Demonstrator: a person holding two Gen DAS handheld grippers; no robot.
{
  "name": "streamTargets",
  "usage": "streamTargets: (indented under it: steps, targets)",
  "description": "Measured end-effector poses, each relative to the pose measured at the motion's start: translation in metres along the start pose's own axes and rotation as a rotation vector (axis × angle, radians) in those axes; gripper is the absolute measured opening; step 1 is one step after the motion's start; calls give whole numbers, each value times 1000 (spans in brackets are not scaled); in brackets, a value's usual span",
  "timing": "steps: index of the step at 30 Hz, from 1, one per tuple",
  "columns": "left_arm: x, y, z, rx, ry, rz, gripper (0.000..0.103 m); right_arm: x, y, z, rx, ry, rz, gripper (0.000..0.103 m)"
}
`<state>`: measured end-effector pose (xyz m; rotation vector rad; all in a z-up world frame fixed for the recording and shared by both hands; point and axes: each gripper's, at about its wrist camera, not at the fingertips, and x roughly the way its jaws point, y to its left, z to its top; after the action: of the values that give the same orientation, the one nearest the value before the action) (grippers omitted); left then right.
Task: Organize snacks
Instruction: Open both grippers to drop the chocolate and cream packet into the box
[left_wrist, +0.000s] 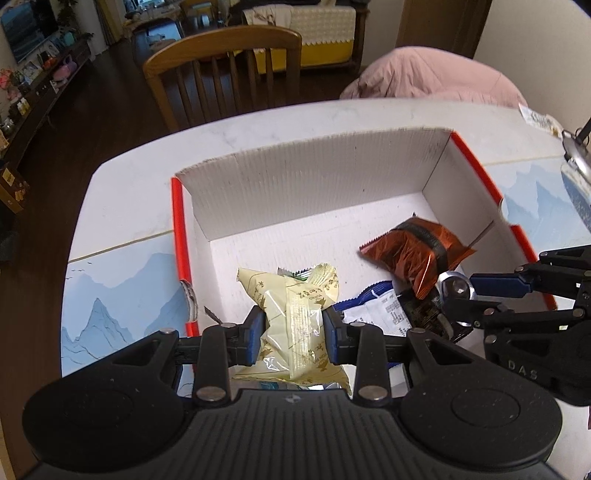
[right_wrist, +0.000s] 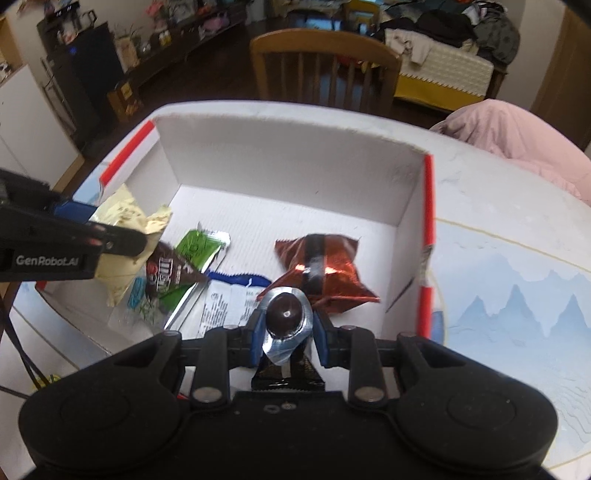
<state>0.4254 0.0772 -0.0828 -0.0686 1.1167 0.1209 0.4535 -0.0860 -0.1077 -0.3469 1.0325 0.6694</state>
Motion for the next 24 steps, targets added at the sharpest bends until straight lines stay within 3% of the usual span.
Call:
streamTargets:
  steps: [10, 24]
  targets:
    - [18, -1, 1, 17, 43, 14, 32, 18, 3, -1, -13, 50, 1, 27]
    - [14, 2, -7, 4, 41, -1, 35, 19, -3, -5, 30, 63, -11, 28]
